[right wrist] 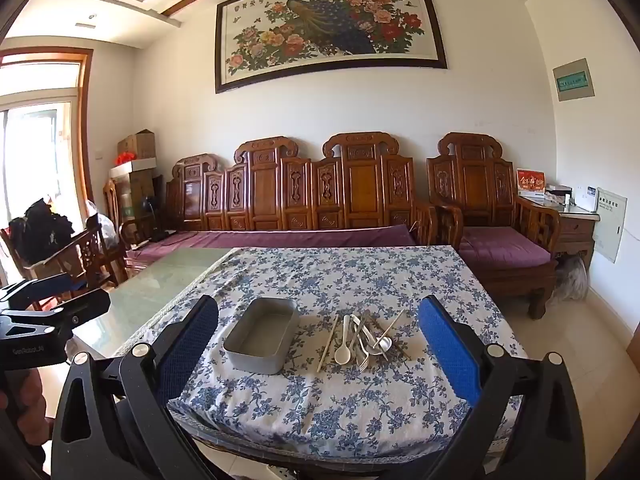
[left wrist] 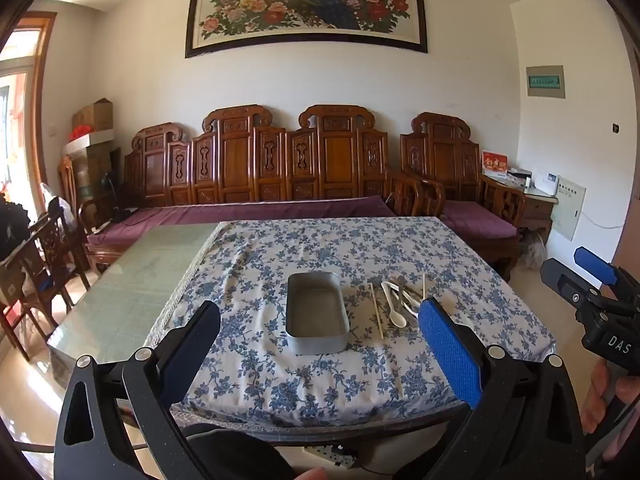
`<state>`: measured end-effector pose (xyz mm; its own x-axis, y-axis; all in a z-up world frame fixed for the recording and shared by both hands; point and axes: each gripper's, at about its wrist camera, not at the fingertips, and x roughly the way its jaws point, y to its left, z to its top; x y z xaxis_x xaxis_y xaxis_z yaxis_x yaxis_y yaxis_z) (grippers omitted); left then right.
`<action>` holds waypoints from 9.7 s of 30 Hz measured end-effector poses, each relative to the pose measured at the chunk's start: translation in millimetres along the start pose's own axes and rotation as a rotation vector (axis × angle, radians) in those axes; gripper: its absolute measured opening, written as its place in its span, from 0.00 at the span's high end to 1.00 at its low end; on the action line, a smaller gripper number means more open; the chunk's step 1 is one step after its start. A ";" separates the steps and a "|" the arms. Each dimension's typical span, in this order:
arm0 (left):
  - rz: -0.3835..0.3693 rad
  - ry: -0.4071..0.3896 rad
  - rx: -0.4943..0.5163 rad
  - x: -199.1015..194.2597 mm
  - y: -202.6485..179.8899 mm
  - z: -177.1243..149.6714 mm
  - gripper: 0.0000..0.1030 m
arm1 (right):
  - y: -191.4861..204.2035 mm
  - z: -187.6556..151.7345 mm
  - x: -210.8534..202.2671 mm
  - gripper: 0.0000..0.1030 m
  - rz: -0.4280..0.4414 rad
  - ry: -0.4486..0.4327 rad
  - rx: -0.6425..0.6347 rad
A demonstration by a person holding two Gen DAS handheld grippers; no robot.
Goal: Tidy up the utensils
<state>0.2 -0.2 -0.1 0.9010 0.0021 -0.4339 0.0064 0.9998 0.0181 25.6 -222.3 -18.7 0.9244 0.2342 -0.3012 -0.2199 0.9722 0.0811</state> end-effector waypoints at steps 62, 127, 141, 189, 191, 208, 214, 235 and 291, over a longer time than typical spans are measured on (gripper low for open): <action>-0.021 -0.024 0.008 -9.8 -7.7 4.6 0.07 | -4.6 7.7 -10.4 0.02 0.008 -0.005 0.018; -0.231 0.372 0.087 260.6 -46.3 -27.8 0.22 | -125.9 -104.4 309.2 0.64 0.066 0.486 0.090; -0.233 0.452 0.100 329.7 -72.0 -39.9 0.32 | -141.8 -125.6 399.2 0.73 0.008 0.602 0.070; -0.257 0.604 0.195 394.5 -106.3 -75.6 0.96 | -152.3 -103.6 362.8 0.94 0.099 0.520 0.135; -0.264 0.585 0.190 385.5 -101.1 -69.9 0.96 | -145.6 -101.2 360.0 0.94 0.109 0.511 0.125; -0.263 0.457 0.097 348.9 -31.8 -32.0 0.96 | -92.1 -89.6 342.6 0.94 0.211 0.483 0.050; -0.218 0.464 0.064 355.4 -3.0 -43.2 0.96 | -75.4 -92.7 340.4 0.94 0.253 0.499 0.031; -0.153 0.518 0.007 375.1 35.3 -62.2 0.96 | -36.9 -91.3 344.3 0.94 0.266 0.514 -0.017; -0.156 0.377 -0.010 337.9 43.2 -21.2 0.86 | -21.8 -63.5 334.5 0.70 0.235 0.454 -0.126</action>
<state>295.8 44.1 -165.0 0.6670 -0.1443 -0.7309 0.1242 0.9889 -0.0818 319.7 -164.7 -181.5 0.6233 0.3994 -0.6723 -0.4669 0.8797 0.0897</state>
